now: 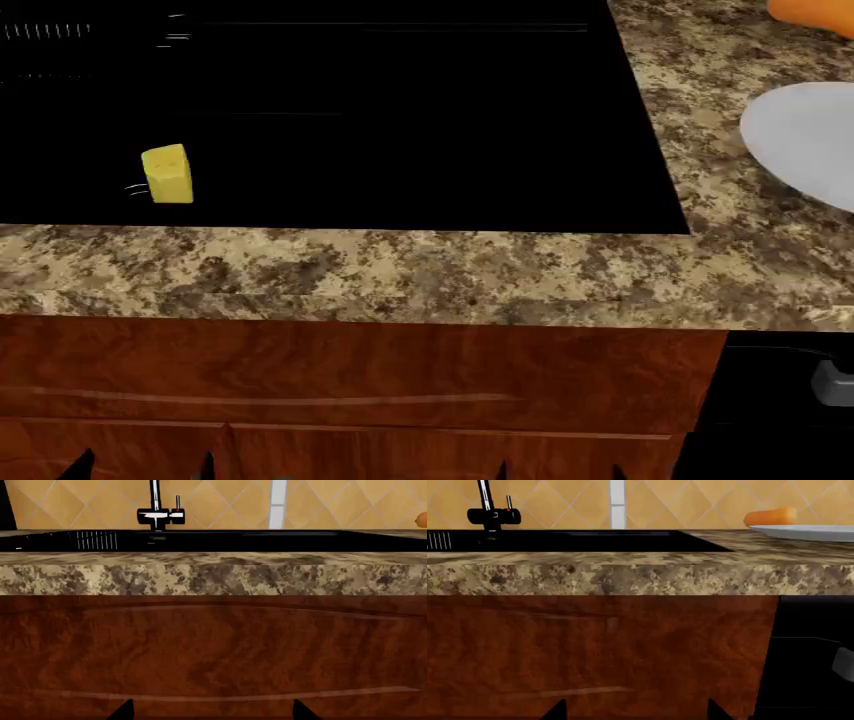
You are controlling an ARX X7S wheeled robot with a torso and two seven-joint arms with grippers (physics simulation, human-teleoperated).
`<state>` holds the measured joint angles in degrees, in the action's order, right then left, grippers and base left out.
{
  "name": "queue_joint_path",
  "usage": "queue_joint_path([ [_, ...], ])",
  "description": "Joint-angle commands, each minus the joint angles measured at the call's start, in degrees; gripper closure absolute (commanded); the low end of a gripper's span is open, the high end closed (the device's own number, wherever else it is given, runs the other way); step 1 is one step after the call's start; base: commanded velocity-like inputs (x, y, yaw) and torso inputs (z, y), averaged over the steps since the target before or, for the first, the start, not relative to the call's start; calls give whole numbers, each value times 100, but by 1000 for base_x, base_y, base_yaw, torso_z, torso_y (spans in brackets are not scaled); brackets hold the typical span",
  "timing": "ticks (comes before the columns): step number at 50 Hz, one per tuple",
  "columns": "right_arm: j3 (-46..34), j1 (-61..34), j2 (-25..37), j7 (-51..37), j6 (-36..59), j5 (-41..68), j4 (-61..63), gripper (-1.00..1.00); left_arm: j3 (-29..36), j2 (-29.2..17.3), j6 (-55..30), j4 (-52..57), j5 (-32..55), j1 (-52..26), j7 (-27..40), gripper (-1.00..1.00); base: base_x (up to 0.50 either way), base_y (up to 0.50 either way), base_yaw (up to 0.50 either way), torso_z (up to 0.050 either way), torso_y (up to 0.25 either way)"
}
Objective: Pick the cheese from the sink and place it on the plate located on the counter
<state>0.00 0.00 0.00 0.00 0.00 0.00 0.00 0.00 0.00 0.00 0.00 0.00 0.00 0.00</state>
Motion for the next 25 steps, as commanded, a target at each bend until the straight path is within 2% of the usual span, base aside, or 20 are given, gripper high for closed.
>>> queue_joint_path([
  [1,-72,0,54,-72,0,54,0,-100,0,-57,0,0,0,0,0,-100,0,0,0,0,0],
  [2,-3,-11,25,-721,288,-281,102,-100,67,-58,-38,63,57,20,54,-100,0,0,0,0,0],
  [5,-228,65,202,-1167,323,-837,211,-100,257,-144,-130,168,-47,62,195,-100,0,0,0,0,0],
  [10,-165,-2,202,-1269,824,-701,229,-100,342,-228,-123,500,97,160,263,-100,0,0,0,0,0],
  [11,-173,1,214,-1243,764,-622,246,-100,372,-243,123,243,87,157,273,-100,0,0,0,0,0],
  [12,-92,-73,134,-1434,1130,-638,332,-100,420,-272,150,190,-54,142,359,-100,0,0,0,0,0],
  [13,-49,-39,117,-1387,1332,-462,578,-100,443,-295,21,320,-91,142,386,-100,0,0,0,0,0],
  [14,-79,-65,129,-1331,2142,-450,985,-100,404,-302,-523,964,-116,168,454,-100,0,0,0,0,0],
  [15,-65,-32,143,-1357,2056,-388,1108,-100,406,-311,-329,780,-92,171,473,-100,0,0,0,0,0],
  [16,-150,12,279,-1157,2045,-326,1361,-100,320,-300,-817,1080,235,142,357,-100,0,0,0,0,0],
  [17,-121,8,291,-1160,2003,-272,1422,-100,328,-329,-937,1231,324,140,303,-100,0,0,0,0,0],
  [25,-177,-474,479,-1226,3924,-482,2835,-100,456,-518,-2493,2813,330,-198,448,-100,0,0,0,0,0],
])
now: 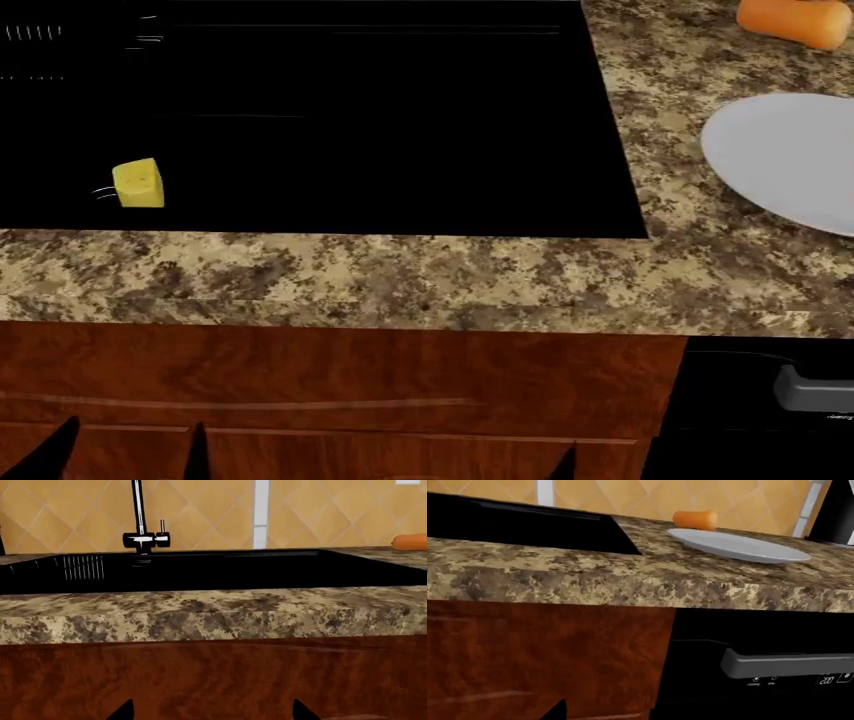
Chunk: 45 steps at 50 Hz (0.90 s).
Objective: Pick the cheese from the sink and place it on the plate located on the counter
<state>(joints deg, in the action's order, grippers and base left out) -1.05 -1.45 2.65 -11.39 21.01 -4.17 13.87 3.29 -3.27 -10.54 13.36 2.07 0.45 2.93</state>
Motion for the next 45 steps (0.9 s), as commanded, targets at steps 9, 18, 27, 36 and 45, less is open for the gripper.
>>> queue_joint_path([
  [9,-178,-1240,581,344,3534,85,2797,-100,-102,-324,-3052,2793,460,-1087,249,-100,0,0,0,0,0],
  [18,-463,-2513,899,581,5110,67,3273,-100,19,-429,-3890,3051,517,-1921,326,-100,0,0,0,0,0],
  [27,-666,-3513,1068,847,5963,191,3146,-100,59,-450,-4386,2878,620,-2616,318,-100,0,0,0,0,0],
  [36,-651,-4270,1154,1164,6371,395,2844,-100,-46,-386,-5329,2967,834,-3432,341,-100,0,0,0,0,0],
  [45,-731,-4640,1226,1215,6657,433,2833,-100,-171,-334,-5846,2995,960,-3913,394,-100,0,0,0,0,0],
])
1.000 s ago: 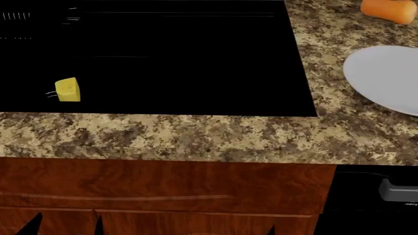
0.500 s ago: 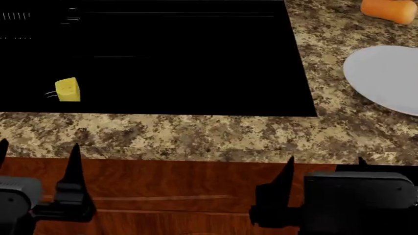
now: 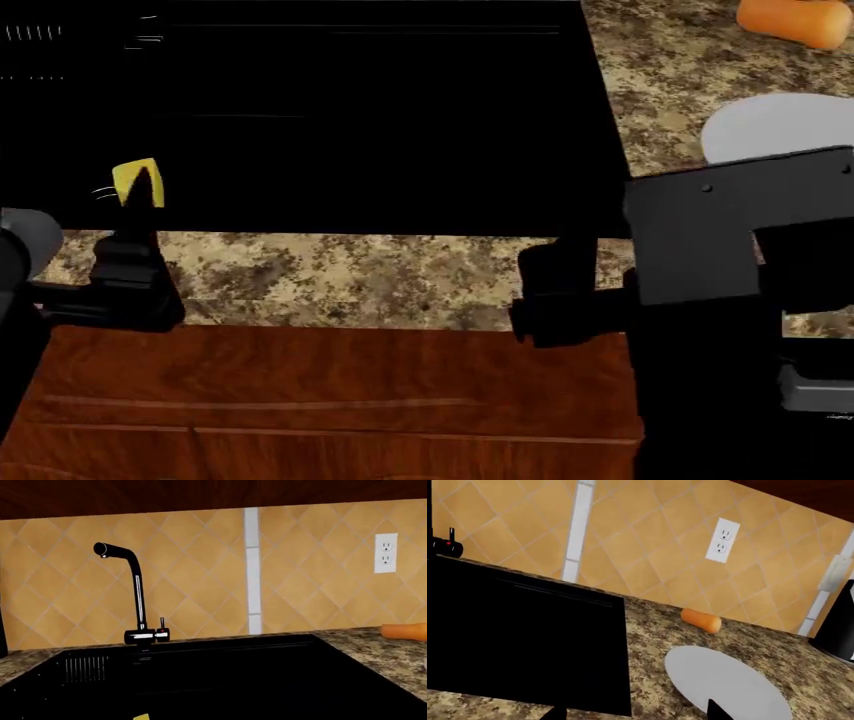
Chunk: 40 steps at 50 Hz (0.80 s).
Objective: Pick the cheese from the sink and place it on the plate located on the counter
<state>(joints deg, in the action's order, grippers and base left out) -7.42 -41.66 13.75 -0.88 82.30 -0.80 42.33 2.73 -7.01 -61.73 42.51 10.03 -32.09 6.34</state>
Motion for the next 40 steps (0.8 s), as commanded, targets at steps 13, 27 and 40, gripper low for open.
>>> queue_joint_path([
  [13,-181,-670,147,124,718,105,149,-100,-101,10,-802,105,248,-780,91,-100,87,0,0,0,0],
  [27,-93,-564,226,3,767,282,314,-100,-52,-1,-1002,300,338,-858,180,-100,299,0,0,0,0],
  [40,172,-749,632,-1675,759,2550,139,-100,7,-72,-875,110,362,-908,205,-100,311,0,0,0,0],
])
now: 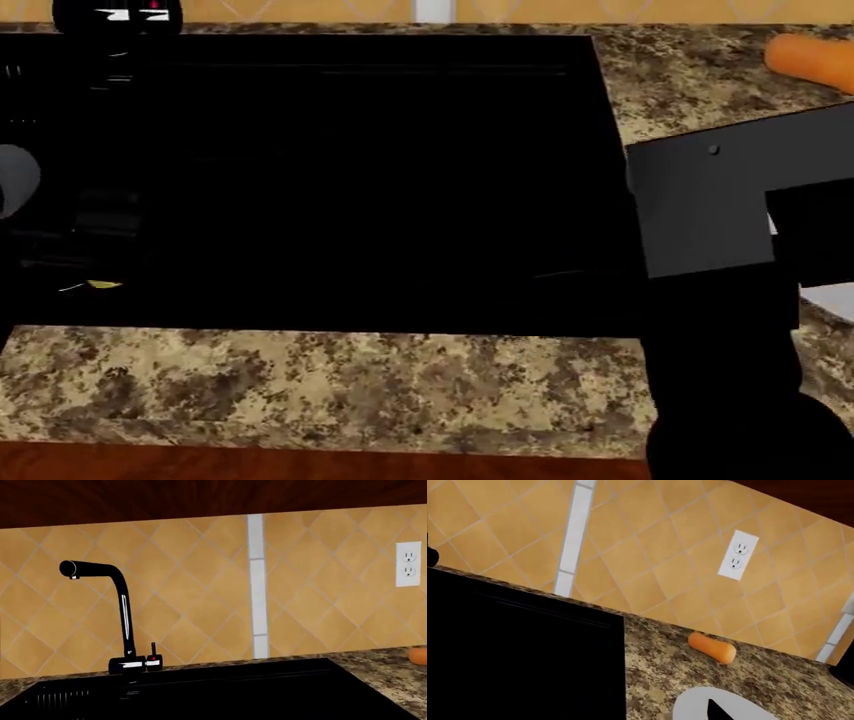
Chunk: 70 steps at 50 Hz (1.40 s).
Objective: Pick the cheese from the sink and place it on the plate located on the counter
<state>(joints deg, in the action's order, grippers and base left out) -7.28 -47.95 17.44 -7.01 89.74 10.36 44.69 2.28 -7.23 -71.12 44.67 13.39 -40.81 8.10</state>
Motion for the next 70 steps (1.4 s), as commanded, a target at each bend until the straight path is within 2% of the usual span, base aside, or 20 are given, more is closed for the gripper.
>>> queue_joint_path([
  [1,172,-131,282,-1143,13,1542,-107,-100,51,-52,69,-116,31,-37,30,-100,359,0,0,0,0],
  [15,254,-192,491,-1900,-13,2532,-193,-100,149,-121,217,-309,75,46,24,-100,369,0,0,0,0],
  [34,350,-242,638,-2343,-4,3127,-200,-100,205,-186,92,-226,124,-38,124,-100,369,0,0,0,1],
  [41,451,-358,790,-3021,4,4024,-253,-100,162,-230,29,-138,146,-7,163,-100,23,0,0,0,2],
  [52,451,-358,790,-3021,4,4024,-253,-100,162,-230,29,-138,146,-7,163,-100,0,0,0,0,0],
  [53,-1449,20,-416,3598,7,-4940,-52,-100,689,618,-1646,-25,1851,-1561,2427,-100,0,0,0,0,0],
  [54,-1068,43,-959,4163,22,-5577,-171,-100,306,-241,-786,-251,1561,-701,1568,-100,0,0,0,0,0],
  [55,-1118,24,-1023,4493,18,-5992,-224,-100,329,-828,73,-310,1520,-27,1273,-100,0,0,0,0,0],
  [56,-1151,23,-1058,4672,10,-6214,-249,-100,345,-829,431,-323,1507,-10,1274,-100,0,0,0,0,0],
  [70,-1196,-67,-1258,5588,-117,-7299,-430,-100,283,-793,327,-254,1590,-104,1365,-100,15,453,0,0,0],
])
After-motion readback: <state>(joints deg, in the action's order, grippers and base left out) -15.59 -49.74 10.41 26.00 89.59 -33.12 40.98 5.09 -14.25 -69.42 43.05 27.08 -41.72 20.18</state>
